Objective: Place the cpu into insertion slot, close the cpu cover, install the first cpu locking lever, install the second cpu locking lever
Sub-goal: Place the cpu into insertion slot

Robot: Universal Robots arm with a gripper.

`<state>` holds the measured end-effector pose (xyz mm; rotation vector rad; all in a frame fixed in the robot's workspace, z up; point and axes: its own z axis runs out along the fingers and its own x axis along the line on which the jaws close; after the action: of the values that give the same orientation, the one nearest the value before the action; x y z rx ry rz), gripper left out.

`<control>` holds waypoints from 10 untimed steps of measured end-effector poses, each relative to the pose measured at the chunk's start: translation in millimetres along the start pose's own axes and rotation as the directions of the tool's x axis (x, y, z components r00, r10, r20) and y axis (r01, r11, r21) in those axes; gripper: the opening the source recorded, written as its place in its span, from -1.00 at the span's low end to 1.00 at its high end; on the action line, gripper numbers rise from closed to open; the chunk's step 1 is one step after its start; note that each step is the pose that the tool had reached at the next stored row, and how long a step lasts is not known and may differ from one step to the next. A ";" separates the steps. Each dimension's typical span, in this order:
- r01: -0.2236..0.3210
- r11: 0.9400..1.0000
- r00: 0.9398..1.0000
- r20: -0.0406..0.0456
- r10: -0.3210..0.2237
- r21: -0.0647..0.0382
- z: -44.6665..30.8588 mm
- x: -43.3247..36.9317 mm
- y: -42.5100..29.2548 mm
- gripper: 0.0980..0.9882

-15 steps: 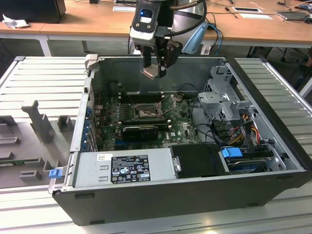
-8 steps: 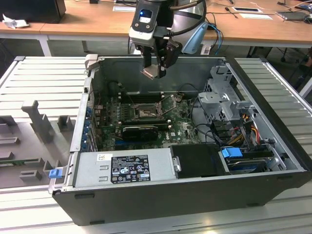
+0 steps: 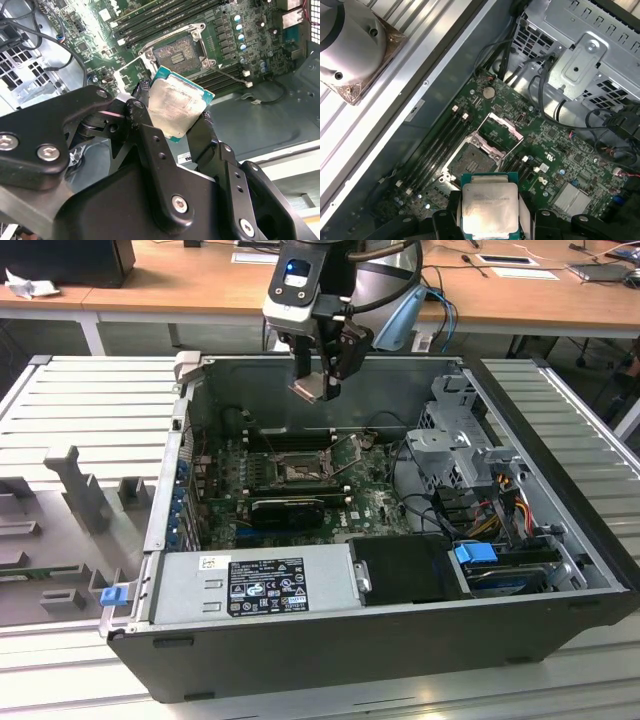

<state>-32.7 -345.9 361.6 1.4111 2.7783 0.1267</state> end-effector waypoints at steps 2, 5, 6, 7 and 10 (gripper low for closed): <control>-0.012 1.000 1.000 0.001 0.012 0.000 0.0 0.0 0.0 0.00; -0.026 1.000 1.000 0.002 0.026 0.000 0.1 0.0 0.0 0.00; -0.029 1.000 1.000 0.002 0.029 -0.001 0.1 0.0 0.0 0.00; -0.032 0.999 0.999 0.003 0.032 -0.001 0.1 0.0 0.0 0.00; -0.043 0.999 0.999 0.004 0.043 -0.001 0.1 0.0 0.0 0.00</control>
<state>-32.7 -345.9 361.5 1.4697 2.7459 0.1258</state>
